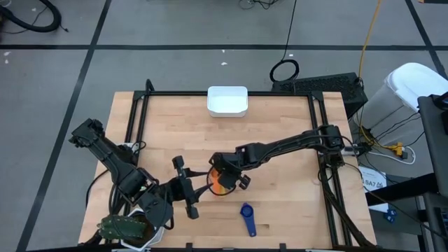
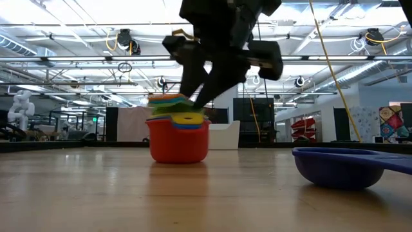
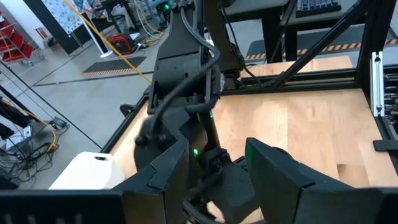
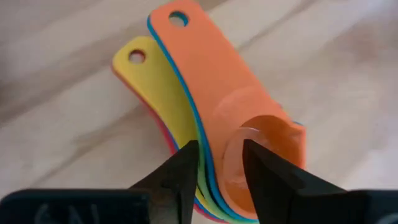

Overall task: Nest measuring cups in basket
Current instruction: Stack the right nested measuring cups on top of the yellow measuring cup, then adjust the measuring cups

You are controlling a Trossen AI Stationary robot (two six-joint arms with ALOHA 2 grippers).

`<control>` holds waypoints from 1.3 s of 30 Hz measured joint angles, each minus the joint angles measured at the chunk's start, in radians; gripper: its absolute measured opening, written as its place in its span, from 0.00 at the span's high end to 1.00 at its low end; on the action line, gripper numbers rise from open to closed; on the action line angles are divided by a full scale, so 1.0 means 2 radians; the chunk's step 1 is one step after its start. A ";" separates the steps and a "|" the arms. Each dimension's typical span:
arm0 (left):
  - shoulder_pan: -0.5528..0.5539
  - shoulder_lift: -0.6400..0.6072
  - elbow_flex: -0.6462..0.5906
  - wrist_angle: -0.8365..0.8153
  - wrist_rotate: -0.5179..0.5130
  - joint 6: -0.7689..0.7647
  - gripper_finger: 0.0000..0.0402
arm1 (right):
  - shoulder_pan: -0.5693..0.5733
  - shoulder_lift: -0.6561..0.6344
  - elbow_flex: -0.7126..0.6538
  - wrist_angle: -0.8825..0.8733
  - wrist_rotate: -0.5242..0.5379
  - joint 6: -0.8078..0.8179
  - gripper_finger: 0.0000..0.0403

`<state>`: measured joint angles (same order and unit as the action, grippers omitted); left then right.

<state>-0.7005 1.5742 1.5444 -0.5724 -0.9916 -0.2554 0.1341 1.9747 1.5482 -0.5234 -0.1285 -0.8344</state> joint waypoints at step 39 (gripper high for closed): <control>0.000 0.005 -0.117 -0.208 0.165 -0.360 0.59 | 0.032 -0.061 -0.158 -0.025 0.039 0.276 0.68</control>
<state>-0.7002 1.5845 1.3099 -0.9885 -0.6611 -0.9745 0.1988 1.8518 1.2317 -0.5734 -0.0514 -0.2819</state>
